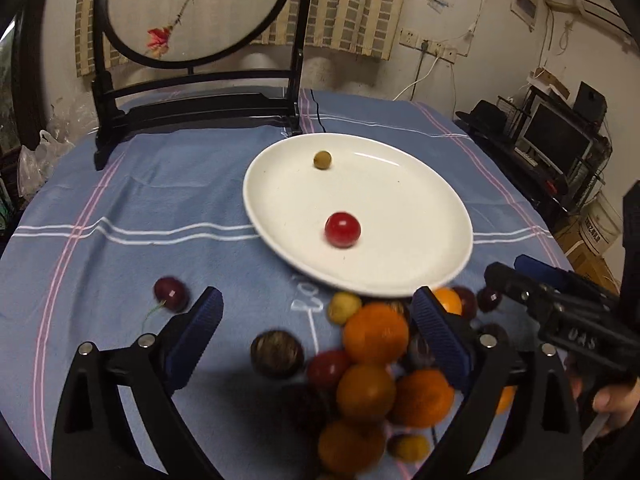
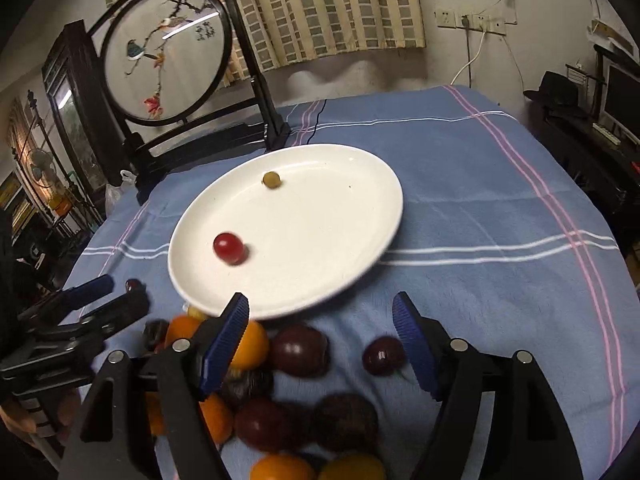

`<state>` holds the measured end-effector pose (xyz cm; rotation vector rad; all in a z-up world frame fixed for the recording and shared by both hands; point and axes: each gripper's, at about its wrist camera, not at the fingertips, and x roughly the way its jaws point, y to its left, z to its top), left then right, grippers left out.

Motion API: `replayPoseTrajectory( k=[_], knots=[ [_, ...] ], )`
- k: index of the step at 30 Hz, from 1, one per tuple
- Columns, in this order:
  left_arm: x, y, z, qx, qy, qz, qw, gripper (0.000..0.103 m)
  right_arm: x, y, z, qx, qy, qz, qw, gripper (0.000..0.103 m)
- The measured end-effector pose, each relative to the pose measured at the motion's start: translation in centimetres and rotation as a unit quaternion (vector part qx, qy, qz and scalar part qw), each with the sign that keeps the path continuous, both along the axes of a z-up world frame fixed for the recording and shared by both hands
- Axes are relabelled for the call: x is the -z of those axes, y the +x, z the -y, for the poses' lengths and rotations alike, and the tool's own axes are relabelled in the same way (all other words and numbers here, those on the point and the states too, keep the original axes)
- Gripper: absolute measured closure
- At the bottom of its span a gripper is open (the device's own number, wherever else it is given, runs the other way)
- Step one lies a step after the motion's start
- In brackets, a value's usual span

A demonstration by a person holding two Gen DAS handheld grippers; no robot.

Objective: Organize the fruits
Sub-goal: 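Grasp a tan fruit with the left gripper from the pile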

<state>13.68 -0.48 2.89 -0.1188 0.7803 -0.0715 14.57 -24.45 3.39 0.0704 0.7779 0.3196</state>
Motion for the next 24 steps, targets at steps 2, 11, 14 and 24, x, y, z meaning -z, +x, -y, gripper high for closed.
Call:
replayPoseTrajectory(
  k=[2, 11, 14, 24],
  knots=[
    [0.6, -2.2, -0.5, 0.001, 0.000, 0.006, 1.0000, 0.008, 0.4, -1.4, 0.4, 0.001, -0.001, 0.002, 1.000, 0.027],
    [4.5, -7.2, -0.6, 0.036, -0.010, -0.050, 0.9981, 0.008, 2.7, -7.8, 5.1, 0.026, 0.117, -0.004, 0.993, 0.021],
    [4.8, -7.9, -0.2, 0.047, -0.009, -0.057, 0.9972, 0.008, 2.9, -8.5, 5.0, 0.036, 0.100, -0.010, 0.994, 0.021],
    [5.3, -8.3, 1.8, 0.083, 0.026, -0.080, 0.9930, 0.075, 2.5, -10.7, 2.2, -0.021, 0.030, -0.012, 0.999, 0.019]
  ],
)
